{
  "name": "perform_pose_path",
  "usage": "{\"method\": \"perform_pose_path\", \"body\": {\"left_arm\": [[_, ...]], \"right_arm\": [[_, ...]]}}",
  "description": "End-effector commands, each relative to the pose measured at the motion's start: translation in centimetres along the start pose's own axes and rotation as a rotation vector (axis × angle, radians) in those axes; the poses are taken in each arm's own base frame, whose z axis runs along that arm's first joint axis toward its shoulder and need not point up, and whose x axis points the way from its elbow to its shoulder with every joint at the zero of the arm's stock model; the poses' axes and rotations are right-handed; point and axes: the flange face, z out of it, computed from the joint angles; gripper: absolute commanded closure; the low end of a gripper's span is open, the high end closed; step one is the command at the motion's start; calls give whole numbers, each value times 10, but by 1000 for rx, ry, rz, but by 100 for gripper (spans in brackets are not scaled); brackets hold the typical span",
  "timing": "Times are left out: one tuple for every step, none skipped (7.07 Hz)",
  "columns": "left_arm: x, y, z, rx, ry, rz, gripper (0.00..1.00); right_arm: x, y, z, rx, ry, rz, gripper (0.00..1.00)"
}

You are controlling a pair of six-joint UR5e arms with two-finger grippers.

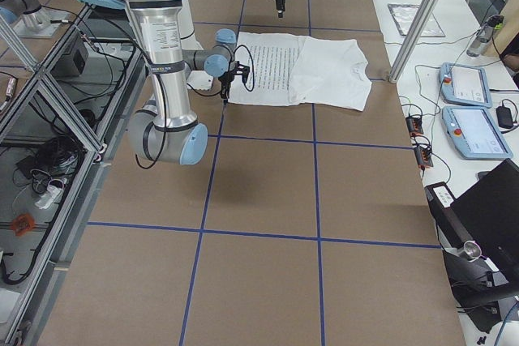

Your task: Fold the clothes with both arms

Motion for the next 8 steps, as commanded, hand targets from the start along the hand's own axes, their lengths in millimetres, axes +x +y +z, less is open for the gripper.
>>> {"method": "perform_pose_path", "body": {"left_arm": [[0, 0, 0, 0, 0, 0, 0], [-1, 0, 1, 0, -3, -1, 0], [-2, 0, 1, -2, -5, -4, 0], [-8, 4, 4, -5, -20, -23, 0], [-39, 23, 14, -36, -70, -64, 0], [-42, 53, 32, -93, -89, -113, 0], [-38, 94, 56, -140, -117, -153, 0], [-15, 137, 79, -160, -118, -190, 0]], "right_arm": [[-2, 2, -5, -28, -14, 1, 100], [-2, 0, -11, -24, -24, 3, 100], [-4, -1, -25, -17, -53, 2, 100], [-6, -4, -43, -4, -86, 4, 100], [-7, -8, -53, 14, -106, 6, 100], [-8, -11, -62, 25, -123, 10, 100], [-8, -18, -68, 39, -152, 11, 100], [-8, -22, -73, 49, -173, 14, 100]]}}
